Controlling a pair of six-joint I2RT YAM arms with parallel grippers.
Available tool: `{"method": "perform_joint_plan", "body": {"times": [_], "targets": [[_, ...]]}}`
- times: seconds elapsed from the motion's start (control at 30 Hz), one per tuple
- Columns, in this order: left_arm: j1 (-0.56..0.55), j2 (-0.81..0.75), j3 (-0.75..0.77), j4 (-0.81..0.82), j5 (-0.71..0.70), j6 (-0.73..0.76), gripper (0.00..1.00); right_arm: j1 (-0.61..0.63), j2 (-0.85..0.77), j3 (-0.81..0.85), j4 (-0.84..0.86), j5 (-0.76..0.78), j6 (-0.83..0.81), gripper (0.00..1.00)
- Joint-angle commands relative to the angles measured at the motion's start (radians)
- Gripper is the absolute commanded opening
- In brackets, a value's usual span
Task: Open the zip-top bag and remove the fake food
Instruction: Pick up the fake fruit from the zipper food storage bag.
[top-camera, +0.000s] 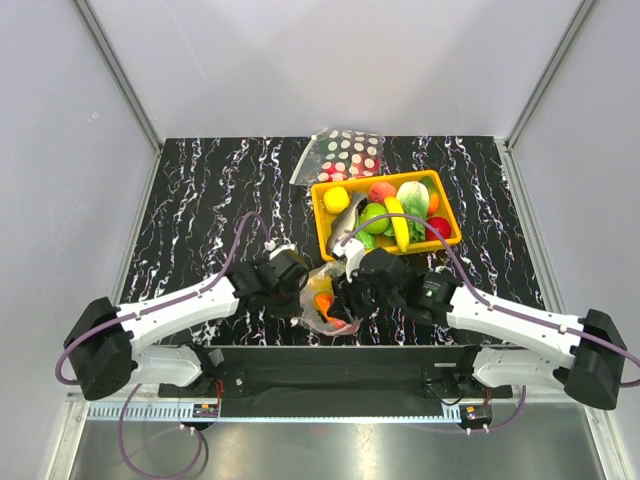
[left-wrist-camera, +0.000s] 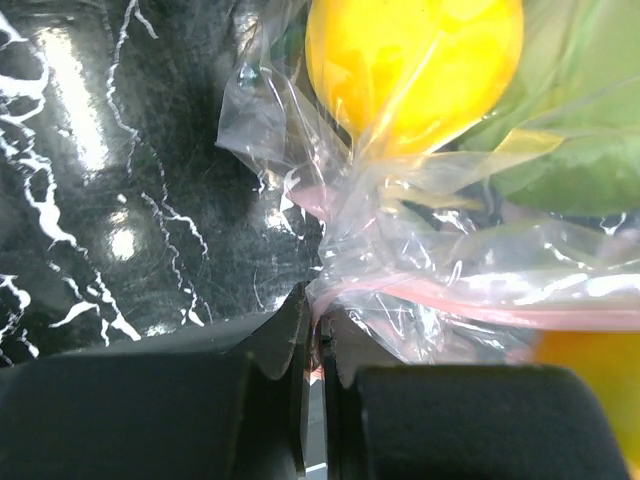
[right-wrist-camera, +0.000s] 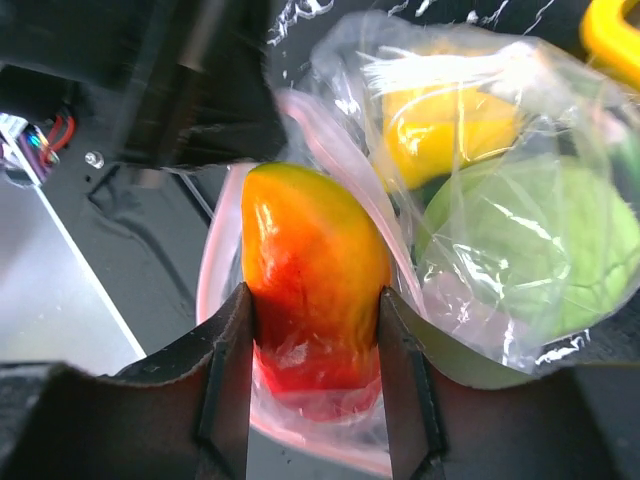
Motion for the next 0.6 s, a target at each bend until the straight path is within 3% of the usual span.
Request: {"method": "perform_joint_plan", "body": {"times": [0.0,0.2,0.57], "targets": [[0.011,0.032,0.036,0.036,0.009,0.041,0.07,0.007,-0.064,0.029,-0.035,0.038,0.021,0.0],[-0.005,0.057,0.062,0.12,0.068,0.073,0.06,0.006,-0.096,0.051,0.074,0.138,0.088,0.01],[-0.022,0.018,-0.008,0.177,0.066,0.031,0.06,-0.005,-0.067,0.206,0.071,0.409,0.117,0.01]]}}
